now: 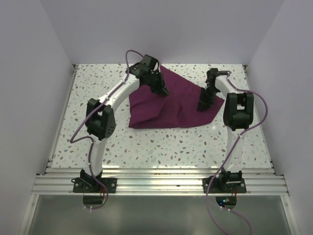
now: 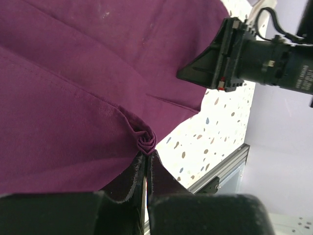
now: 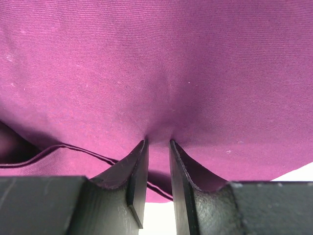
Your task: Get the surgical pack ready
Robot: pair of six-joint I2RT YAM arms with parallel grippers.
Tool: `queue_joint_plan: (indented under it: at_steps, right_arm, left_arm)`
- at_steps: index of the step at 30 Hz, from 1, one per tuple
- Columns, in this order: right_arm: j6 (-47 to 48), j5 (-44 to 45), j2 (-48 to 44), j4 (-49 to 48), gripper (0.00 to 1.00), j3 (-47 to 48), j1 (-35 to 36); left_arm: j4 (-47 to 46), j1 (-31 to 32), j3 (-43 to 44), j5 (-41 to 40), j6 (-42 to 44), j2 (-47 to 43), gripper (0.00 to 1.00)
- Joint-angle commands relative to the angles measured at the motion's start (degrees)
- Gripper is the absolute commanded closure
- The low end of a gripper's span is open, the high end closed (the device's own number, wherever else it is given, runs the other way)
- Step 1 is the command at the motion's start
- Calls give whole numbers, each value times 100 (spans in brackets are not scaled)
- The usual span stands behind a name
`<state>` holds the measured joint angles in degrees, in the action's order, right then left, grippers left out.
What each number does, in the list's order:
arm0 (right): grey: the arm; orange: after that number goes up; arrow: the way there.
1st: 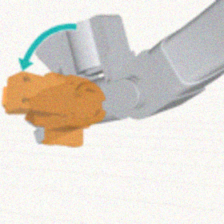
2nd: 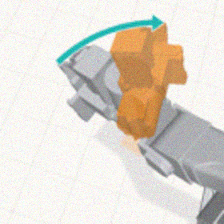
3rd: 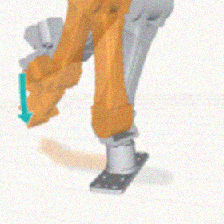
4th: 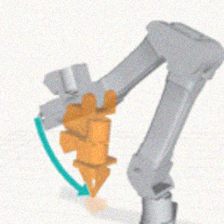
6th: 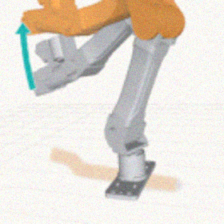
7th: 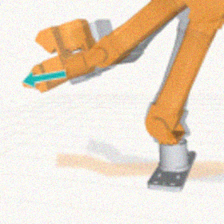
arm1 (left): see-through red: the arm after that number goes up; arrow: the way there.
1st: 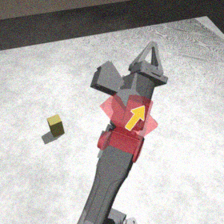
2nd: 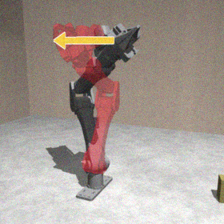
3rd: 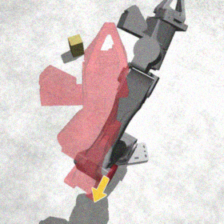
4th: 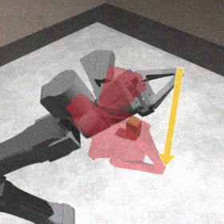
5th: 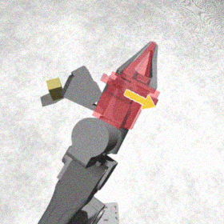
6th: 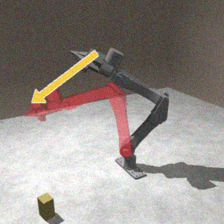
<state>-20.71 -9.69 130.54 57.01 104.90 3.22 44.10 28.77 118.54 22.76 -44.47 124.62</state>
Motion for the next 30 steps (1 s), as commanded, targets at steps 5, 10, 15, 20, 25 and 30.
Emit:
queue_joint_plan:
  at_steps: [5,10,15,20,25,30]
  right_arm:
    - [164,363,525,-173,72,-216,12]
    - [173,372,569,-147,72,-128,12]
    - [181,372,622,-129,72,-84,12]
    - [181,363,666,-112,72,-66,20]
    - [173,319,666,-85,72,4,12]
    - [146,266,534,-15,71,161,12]
  left_arm:
    - [-446,163,275,290,-167,168,100]
    - [-604,304,230,466,-176,282,100]
    - [-683,445,231,685,-211,563,100]
    - [-613,489,222,729,-150,757,100]
    - [-455,489,73,519,25,696,94]
    - [-288,331,99,150,219,555,55]
